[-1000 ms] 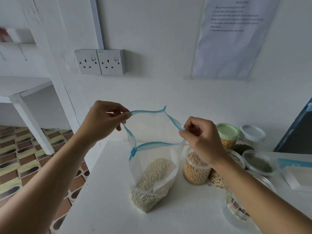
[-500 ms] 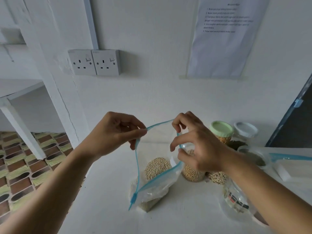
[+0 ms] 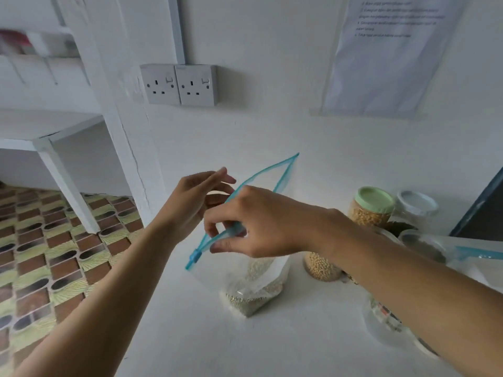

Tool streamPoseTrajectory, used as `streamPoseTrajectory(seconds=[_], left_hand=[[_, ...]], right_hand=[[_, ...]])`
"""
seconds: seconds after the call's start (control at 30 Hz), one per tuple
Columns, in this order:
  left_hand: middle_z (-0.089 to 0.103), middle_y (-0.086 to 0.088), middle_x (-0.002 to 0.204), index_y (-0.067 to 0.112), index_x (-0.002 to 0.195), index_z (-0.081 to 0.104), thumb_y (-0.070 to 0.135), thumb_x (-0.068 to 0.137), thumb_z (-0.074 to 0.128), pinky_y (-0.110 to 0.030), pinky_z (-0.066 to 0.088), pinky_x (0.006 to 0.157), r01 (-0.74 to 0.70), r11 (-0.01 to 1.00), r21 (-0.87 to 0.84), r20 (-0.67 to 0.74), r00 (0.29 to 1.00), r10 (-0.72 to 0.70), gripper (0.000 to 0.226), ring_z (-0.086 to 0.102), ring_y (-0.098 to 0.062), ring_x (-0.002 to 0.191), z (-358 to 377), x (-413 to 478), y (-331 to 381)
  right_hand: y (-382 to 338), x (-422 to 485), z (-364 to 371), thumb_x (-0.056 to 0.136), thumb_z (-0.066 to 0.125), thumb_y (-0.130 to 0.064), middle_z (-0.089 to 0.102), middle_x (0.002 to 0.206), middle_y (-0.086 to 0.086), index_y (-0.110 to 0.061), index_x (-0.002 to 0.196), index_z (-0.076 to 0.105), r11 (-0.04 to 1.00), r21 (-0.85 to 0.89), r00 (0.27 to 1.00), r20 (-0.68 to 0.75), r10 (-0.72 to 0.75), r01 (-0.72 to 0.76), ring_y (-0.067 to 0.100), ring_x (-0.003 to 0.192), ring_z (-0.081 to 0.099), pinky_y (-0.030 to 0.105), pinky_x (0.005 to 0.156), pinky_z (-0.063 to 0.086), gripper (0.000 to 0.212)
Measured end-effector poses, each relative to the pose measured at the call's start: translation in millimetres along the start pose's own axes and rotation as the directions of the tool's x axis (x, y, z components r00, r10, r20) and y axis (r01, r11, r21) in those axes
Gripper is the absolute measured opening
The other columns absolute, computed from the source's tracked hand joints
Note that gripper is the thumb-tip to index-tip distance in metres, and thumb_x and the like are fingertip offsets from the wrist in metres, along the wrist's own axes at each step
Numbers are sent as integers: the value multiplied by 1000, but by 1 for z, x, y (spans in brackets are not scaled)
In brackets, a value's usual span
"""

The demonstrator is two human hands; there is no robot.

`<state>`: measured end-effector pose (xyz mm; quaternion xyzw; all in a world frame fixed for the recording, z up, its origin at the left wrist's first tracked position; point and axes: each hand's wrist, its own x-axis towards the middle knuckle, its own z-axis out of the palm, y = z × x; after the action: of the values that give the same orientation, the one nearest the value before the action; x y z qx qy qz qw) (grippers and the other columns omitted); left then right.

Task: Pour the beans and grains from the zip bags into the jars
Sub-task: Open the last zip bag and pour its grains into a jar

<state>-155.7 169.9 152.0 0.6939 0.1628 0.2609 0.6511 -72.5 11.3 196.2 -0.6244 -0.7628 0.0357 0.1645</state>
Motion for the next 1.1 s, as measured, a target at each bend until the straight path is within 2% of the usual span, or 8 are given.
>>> streamPoseTrajectory(seconds=[0.13, 0.23, 0.33, 0.4, 0.53, 0.63, 0.87, 1.1], left_hand=[[77, -1, 83, 33, 72, 80, 37, 92, 66, -17, 56, 63, 113, 988, 108, -60, 992, -107, 25, 72, -7, 70, -22, -35, -58], [75, -13, 109, 13, 103, 77, 6, 99, 57, -33, 60, 85, 293, 947, 132, 29, 954, -299, 21, 73, -27, 100, -39, -62, -110], [71, 7, 126, 18, 125, 67, -7, 99, 53, -36, 55, 99, 312, 942, 125, 174, 928, -330, 39, 67, -14, 119, -31, -89, -133], [67, 20, 127, 27, 128, 64, 11, 99, 65, -27, 54, 97, 237, 950, 203, 200, 940, -277, 34, 63, -4, 121, -19, -94, -142], [73, 24, 108, 33, 111, 73, 50, 83, 76, -34, 59, 91, 124, 922, 367, -33, 992, -120, 32, 69, -3, 106, 1, -86, -153], [78, 16, 92, 25, 94, 80, 27, 90, 76, -38, 61, 85, 60, 920, 386, -179, 984, 11, 6, 73, -3, 89, 8, -80, -156], [78, 4, 87, 28, 87, 74, 12, 98, 65, -33, 57, 84, 69, 929, 363, -366, 927, 75, 21, 72, -3, 81, -14, -48, -121], [73, 2, 82, 16, 87, 71, 6, 101, 54, -26, 47, 71, -15, 882, 471, -308, 934, 181, 24, 67, -13, 79, -29, -5, -73]], right_hand=[[5, 21, 10, 95, 68, -17, 61, 81, -5, -16, 92, 65, 1000, 8, 998, -63, -26, 27, 11, 74, 54, 30, 69, 47, 4], [18, 35, 18, 94, 67, -6, 62, 87, 0, -8, 92, 66, 997, 82, 969, -244, 28, -8, 15, 75, 56, 34, 70, 50, 4], [33, 48, 22, 93, 65, -2, 63, 87, 3, -4, 91, 66, 987, 148, 913, -388, 123, -69, 18, 78, 57, 39, 74, 49, 3], [39, 51, 22, 93, 66, -9, 64, 87, 3, -6, 90, 67, 978, 186, 900, -403, 165, -95, 19, 79, 58, 40, 75, 51, 5], [40, 51, 19, 89, 76, -25, 64, 83, -1, -10, 88, 69, 982, 152, 915, -369, 162, -113, 17, 76, 59, 39, 74, 52, 16], [43, 47, 15, 89, 77, -23, 65, 82, -3, -10, 85, 68, 987, 118, 888, -435, 151, -111, 19, 75, 60, 45, 73, 53, 15], [41, 28, -17, 89, 75, -18, 59, 76, -4, -8, 79, 64, 990, 45, 727, -674, 130, -134, 8, 64, 50, 23, 61, 42, 18], [54, 13, -42, 88, 76, -23, 57, 87, -2, -11, 79, 64, 957, 178, 554, -785, 279, -230, 6, 77, 52, 11, 70, 38, 19]])
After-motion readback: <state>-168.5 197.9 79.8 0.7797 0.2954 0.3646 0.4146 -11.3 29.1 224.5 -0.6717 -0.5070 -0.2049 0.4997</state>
